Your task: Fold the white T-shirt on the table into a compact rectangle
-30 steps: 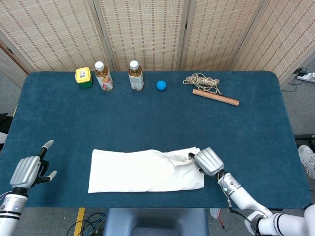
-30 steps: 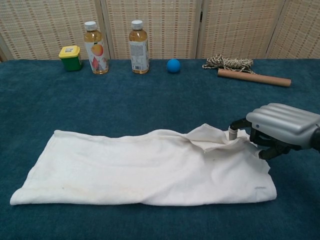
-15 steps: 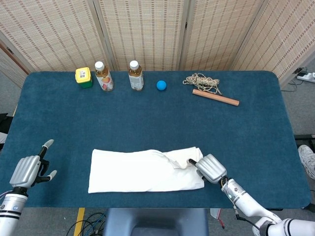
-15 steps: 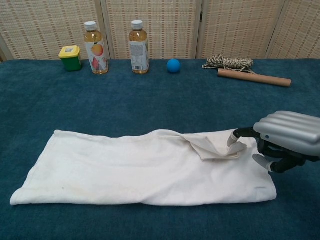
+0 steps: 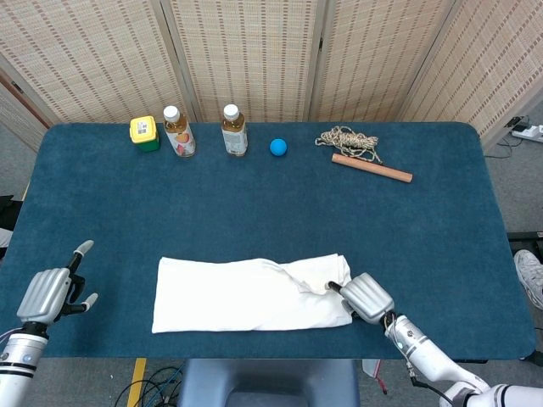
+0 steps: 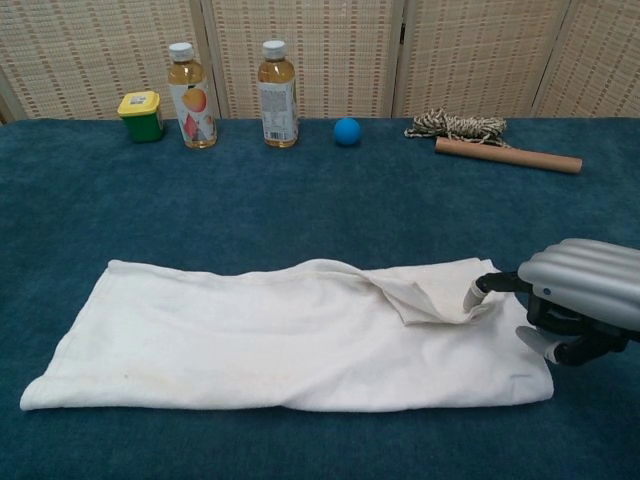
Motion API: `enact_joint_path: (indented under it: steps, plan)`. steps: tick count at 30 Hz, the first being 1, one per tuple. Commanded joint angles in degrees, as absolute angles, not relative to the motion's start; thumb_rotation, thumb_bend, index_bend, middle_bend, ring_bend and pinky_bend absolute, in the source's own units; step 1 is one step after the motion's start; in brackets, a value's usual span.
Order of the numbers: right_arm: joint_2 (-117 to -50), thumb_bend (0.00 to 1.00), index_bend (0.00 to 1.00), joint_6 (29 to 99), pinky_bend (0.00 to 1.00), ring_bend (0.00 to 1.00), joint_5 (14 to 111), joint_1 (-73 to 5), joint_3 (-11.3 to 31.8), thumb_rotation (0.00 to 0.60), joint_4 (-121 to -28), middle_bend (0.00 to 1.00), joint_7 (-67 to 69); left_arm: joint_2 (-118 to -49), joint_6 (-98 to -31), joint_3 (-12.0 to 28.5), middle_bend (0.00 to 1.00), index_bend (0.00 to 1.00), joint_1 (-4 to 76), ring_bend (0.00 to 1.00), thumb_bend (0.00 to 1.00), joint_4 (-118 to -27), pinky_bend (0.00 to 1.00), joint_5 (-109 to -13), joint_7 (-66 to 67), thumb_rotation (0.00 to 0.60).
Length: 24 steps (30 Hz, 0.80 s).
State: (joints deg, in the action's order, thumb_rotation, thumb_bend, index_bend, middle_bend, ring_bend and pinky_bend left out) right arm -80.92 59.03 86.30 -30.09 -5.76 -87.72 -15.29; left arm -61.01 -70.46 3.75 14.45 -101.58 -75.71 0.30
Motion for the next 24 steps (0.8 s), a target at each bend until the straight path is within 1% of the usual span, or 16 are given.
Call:
enact_joint_path:
  steps: [1,5,8,12,17,21,24]
  plan:
    - [-78.7,0.58,0.23,61.8,0.96,0.95,87.8,-29.3,-4.9,0.600,-90.0,0.95,-13.6,-61.6,-70.4,3.4,0.91,0.03,15.0,0.89,0.30,-99.5,1.00,-78.0,-0.1,0.600]
    - [-74.8,0.58,0.23,66.2,0.96,0.95,88.9,-28.5,-2.8,0.600,-93.6,0.95,-12.8,-63.4,-71.4,2.7,0.91,0.10,16.1,0.89,0.29,-94.0,1.00,-83.9,-1.7,0.600]
    - [-71.2,0.58,0.23,70.3,0.96,0.95,89.1,-27.5,-0.5,0.600,-96.5,0.95,-12.4,-65.7,-72.9,1.3,0.91,0.17,17.6,0.88,0.29,-86.9,1.00,-91.2,-4.2,0.600]
    - [-67.5,0.58,0.23,73.1,0.96,0.95,88.6,-26.4,1.4,0.600,-99.3,0.95,-13.1,-68.6,-74.0,-0.9,0.91,0.25,20.4,0.87,0.29,-77.5,1.00,-99.6,-6.7,0.600]
    - [-64.8,0.58,0.23,74.7,0.96,0.95,88.4,-24.9,1.8,0.600,-101.7,0.95,-13.3,-73.8,-76.6,-2.3,0.91,0.31,23.5,0.87,0.27,-66.9,1.00,-106.1,-8.3,0.600]
    - [-64.0,0.58,0.23,74.9,0.96,0.95,88.2,-23.8,1.3,0.600,-102.3,0.96,-13.3,-78.6,-78.5,-2.6,0.91,0.35,25.1,0.87,0.23,-60.8,1.00,-108.1,-9.1,0.600]
    - [-63.8,0.58,0.23,74.9,0.96,0.95,88.1,-23.0,0.9,0.600,-102.4,0.96,-13.4,-82.2,-79.3,-3.4,0.91,0.36,26.6,0.87,0.21,-56.1,1.00,-110.0,-9.5,0.600]
